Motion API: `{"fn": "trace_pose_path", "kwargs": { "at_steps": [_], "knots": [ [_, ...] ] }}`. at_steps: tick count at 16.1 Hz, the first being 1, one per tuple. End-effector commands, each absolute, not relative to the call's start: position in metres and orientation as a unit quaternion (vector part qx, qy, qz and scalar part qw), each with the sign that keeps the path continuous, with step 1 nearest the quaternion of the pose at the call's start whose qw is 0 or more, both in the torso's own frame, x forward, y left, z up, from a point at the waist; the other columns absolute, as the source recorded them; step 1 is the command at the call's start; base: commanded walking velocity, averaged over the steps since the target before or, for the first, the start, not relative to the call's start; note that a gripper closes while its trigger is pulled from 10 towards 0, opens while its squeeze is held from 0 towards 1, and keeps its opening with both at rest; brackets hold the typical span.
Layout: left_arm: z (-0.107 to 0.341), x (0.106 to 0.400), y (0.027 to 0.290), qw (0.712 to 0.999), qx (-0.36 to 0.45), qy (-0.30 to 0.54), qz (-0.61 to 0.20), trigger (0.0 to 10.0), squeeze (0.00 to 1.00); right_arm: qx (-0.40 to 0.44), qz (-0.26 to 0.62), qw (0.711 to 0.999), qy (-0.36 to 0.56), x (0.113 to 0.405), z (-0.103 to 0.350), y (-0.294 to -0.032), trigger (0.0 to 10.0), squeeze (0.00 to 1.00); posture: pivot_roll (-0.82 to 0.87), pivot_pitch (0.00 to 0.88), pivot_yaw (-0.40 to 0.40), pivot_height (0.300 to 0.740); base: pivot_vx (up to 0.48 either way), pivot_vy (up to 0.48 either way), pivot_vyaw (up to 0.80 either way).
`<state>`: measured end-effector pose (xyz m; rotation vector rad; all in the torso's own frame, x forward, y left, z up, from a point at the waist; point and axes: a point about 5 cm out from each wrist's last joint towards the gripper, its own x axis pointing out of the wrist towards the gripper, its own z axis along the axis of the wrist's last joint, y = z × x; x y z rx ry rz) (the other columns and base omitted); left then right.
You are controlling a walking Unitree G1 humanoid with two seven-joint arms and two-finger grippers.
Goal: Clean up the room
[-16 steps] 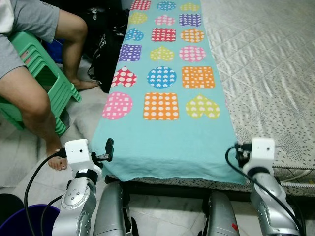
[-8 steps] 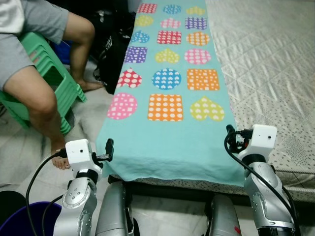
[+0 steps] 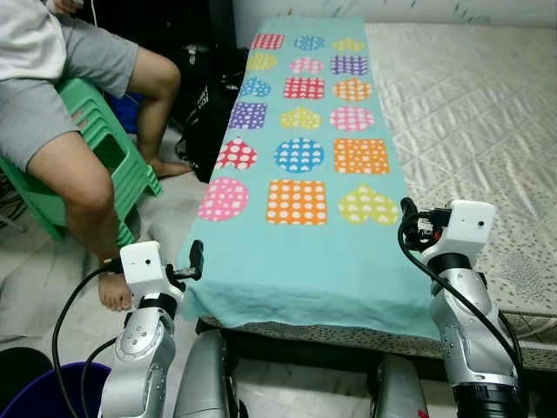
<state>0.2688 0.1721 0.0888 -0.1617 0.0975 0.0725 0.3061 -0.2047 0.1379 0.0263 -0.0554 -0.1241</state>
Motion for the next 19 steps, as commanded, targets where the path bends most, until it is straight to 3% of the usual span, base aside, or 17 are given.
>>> {"fn": "trace_pose_path", "kwargs": {
  "at_steps": [1,13,19],
  "knots": [
    [0.0860,0.2680,0.1757,0.995,-0.076,0.052,0.039,10.0,0.00,0.013,-0.069,0.997,-0.025,0.3064,0.1365,-0.2085,10.0,0.00,-0.05,0.035,0.062,0.594,0.000,0.000,0.00],
    [0.0859,0.2713,0.1739,0.995,-0.076,0.048,0.033,10.0,0.00,0.013,-0.071,0.997,-0.025,0.3077,0.1344,-0.2082,10.0,0.00,-0.05,0.022,0.065,0.724,0.000,0.000,0.00],
    [0.0862,0.2722,0.1728,0.995,-0.077,0.045,0.033,10.0,0.00,0.005,-0.075,0.997,-0.028,0.3096,0.1362,-0.2123,10.0,0.00,-0.06,0.011,0.063,0.740,0.000,0.000,0.00]
  ]
}}
